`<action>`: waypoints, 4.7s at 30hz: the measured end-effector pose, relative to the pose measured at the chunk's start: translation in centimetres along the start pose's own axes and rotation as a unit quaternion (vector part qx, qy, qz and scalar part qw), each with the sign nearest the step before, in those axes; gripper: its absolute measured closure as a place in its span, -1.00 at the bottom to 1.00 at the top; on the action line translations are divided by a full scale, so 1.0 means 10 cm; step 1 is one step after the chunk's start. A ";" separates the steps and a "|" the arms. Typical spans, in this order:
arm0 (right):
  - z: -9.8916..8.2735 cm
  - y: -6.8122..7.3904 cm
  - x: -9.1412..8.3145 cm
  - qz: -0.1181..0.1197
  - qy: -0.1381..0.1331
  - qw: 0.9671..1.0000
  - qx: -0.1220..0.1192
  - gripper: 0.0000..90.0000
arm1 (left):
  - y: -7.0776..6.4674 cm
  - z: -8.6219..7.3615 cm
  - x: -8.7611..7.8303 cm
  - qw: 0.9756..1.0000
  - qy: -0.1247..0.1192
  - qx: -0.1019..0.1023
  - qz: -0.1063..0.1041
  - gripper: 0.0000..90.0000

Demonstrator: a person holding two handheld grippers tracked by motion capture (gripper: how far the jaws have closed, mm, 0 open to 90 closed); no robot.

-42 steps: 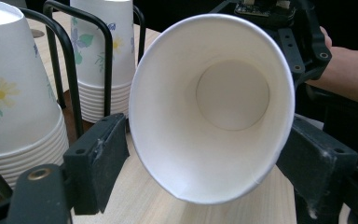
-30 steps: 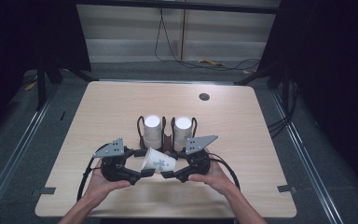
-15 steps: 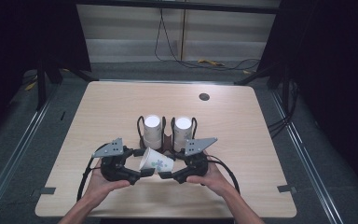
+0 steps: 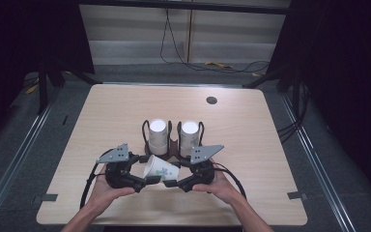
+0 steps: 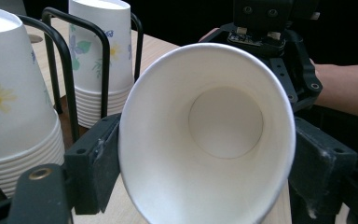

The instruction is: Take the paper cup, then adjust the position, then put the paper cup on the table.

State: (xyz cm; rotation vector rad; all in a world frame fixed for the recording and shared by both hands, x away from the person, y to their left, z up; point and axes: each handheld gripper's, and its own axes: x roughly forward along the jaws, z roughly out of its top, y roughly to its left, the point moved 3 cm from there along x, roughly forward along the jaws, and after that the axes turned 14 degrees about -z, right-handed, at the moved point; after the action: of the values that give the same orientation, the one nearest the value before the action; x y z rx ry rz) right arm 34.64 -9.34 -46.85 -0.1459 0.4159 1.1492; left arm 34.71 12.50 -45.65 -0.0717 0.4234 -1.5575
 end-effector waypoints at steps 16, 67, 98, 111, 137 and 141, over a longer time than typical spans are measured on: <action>-0.02 0.00 0.03 0.019 0.023 1.000 0.007 -0.22 | -0.01 -0.03 0.00 1.000 0.012 0.007 -0.013 -0.47; -0.12 -0.28 -0.36 -0.129 0.083 0.987 0.042 -0.58 | 0.10 0.03 -0.24 0.999 -0.002 -0.030 0.039 -0.36; -0.28 -0.54 -0.71 -0.204 0.075 0.972 0.093 -0.58 | 0.24 0.07 -0.60 0.987 0.027 -0.053 0.149 -0.37; -0.31 -0.61 -0.77 -0.225 0.070 0.967 0.098 -0.61 | 0.30 0.16 -0.77 0.980 0.015 -0.049 0.191 -0.37; -0.34 -0.58 -0.74 -0.227 0.082 0.966 0.098 -0.60 | 0.68 0.13 -1.05 0.956 0.078 -0.101 0.265 -0.41; -0.34 -0.57 -0.74 -0.225 0.080 0.966 0.097 -0.60 | 0.74 0.13 -1.06 0.947 0.094 -0.110 0.287 -0.42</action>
State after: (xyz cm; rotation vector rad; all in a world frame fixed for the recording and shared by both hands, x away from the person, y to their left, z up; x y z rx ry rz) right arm 36.45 -19.09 -47.62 -0.1531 0.6011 0.6463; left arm 42.62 22.75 -44.38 0.0285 0.6995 -0.9409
